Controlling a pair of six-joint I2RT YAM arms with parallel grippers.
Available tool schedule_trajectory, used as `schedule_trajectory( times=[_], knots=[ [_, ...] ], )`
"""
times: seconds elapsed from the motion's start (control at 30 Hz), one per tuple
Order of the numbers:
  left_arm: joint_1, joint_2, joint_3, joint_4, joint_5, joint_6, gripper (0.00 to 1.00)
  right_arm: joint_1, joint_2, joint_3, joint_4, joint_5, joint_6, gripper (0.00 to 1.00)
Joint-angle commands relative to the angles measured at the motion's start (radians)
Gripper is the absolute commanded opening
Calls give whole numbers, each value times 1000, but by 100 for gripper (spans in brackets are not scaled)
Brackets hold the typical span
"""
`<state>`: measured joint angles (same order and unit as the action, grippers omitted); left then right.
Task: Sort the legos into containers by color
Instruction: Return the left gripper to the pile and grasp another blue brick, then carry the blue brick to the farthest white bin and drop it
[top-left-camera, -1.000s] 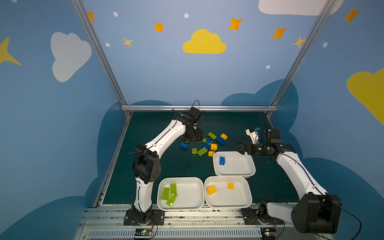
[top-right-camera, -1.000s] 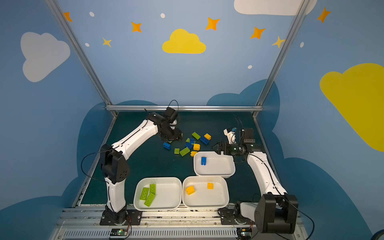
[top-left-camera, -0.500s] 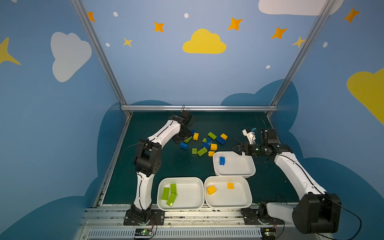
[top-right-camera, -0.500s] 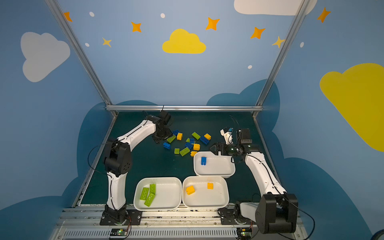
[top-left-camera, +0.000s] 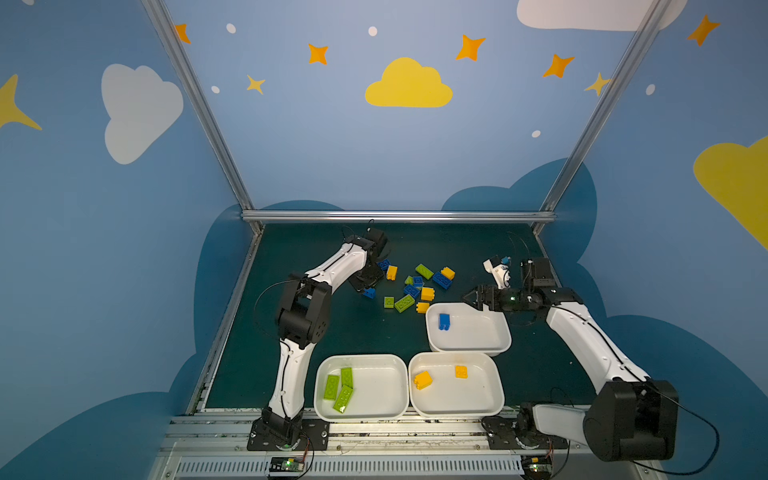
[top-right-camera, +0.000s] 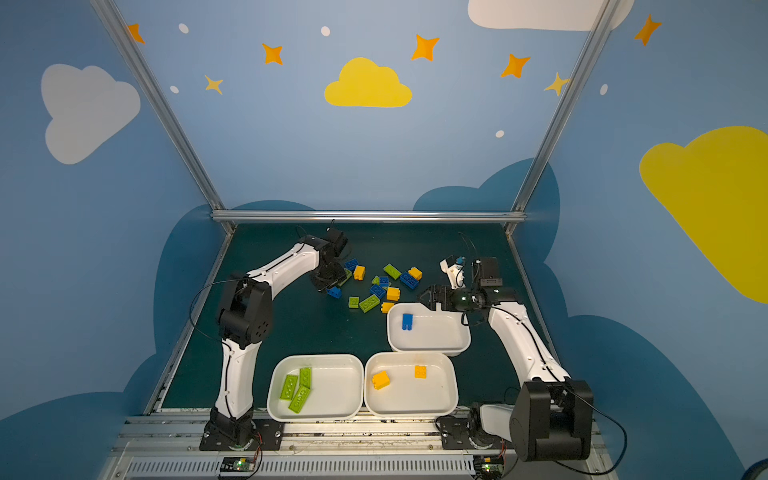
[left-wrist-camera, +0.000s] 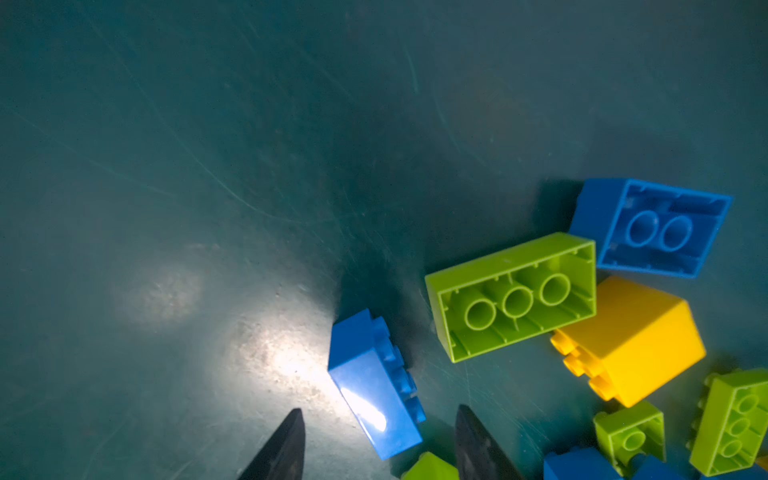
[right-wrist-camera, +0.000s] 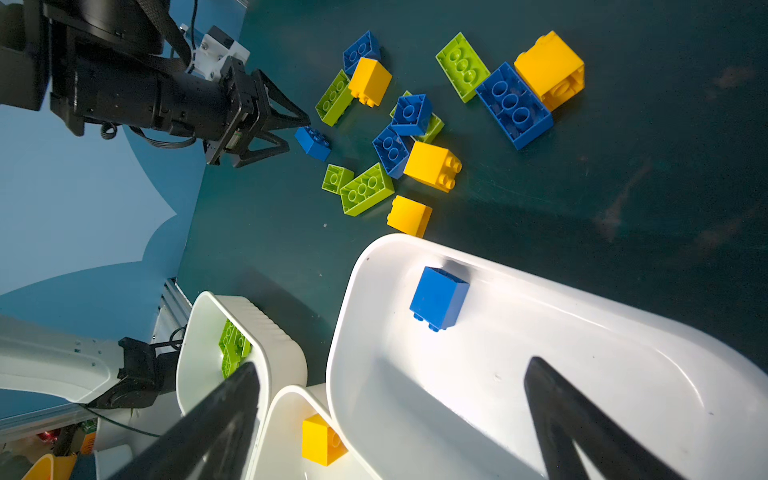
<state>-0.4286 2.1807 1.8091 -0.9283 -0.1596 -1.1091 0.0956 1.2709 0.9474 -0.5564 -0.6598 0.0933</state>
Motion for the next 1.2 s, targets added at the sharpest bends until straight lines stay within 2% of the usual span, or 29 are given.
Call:
schedule_trajectory(
  times=[0.0, 0.4, 0.53, 0.63, 0.73, 0.9, 1.03, 1.17],
  knots=[
    [-4, 29, -19, 14, 17, -14, 54, 4, 7, -7, 8, -12, -6, 98],
    [-3, 57, -49, 36, 14, -1, 41, 3, 4, -13, -4, -8, -11, 98],
    [0, 46, -55, 54, 20, 21, 24, 1, 4, -12, -3, -9, -8, 98],
    [-1, 22, -29, 34, 2, 56, 23, 2, 1, -7, -7, -4, -9, 98],
    [-9, -15, 16, -1, -4, 122, 22, -3, -3, -7, -8, -4, -10, 98],
    [-65, -107, 52, 9, 52, 323, 21, -22, -5, -7, 1, -3, -5, 98],
    [-138, -172, 7, 84, 194, 506, 22, -36, -2, -1, 9, -8, 8, 98],
    [-240, -200, -10, 111, 294, 628, 22, -48, -3, 2, -2, -11, 6, 98]
  ],
)
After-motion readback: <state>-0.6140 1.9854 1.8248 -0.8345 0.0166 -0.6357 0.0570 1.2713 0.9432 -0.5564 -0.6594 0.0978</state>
